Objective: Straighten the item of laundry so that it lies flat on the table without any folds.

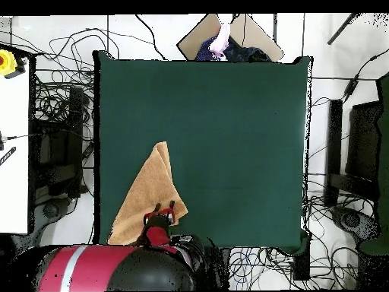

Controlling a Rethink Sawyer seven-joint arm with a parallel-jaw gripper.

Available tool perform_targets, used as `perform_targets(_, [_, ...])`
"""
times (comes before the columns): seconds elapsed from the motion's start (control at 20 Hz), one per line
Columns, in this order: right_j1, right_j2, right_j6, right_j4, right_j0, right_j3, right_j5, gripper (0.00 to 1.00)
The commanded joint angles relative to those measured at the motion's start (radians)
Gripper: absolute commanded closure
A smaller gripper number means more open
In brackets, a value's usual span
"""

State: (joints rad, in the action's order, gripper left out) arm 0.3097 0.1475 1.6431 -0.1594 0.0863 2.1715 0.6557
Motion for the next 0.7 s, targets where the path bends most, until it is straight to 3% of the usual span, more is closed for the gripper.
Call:
perform_targets(0.05, [-0.277, -0.051, 0.218, 0.177, -0.007, -0.175, -0.101, 0.00])
perform_targets(0.1, [-0.277, -0.056, 0.205, 0.179, -0.011, -0.176, -0.097, 1.00])
perform_targets(0.3, [-0.246, -0.057, 0.183, 0.238, 0.010, -0.158, -0.192, 1.00])
perform_targets(0.55, [-0.030, -0.016, 0.136, 0.350, 0.077, -0.033, -0.460, 1.00])
perform_targets(0.7, [0.079, 0.007, 0.113, 0.347, 0.089, -0.008, -0.561, 1.00])
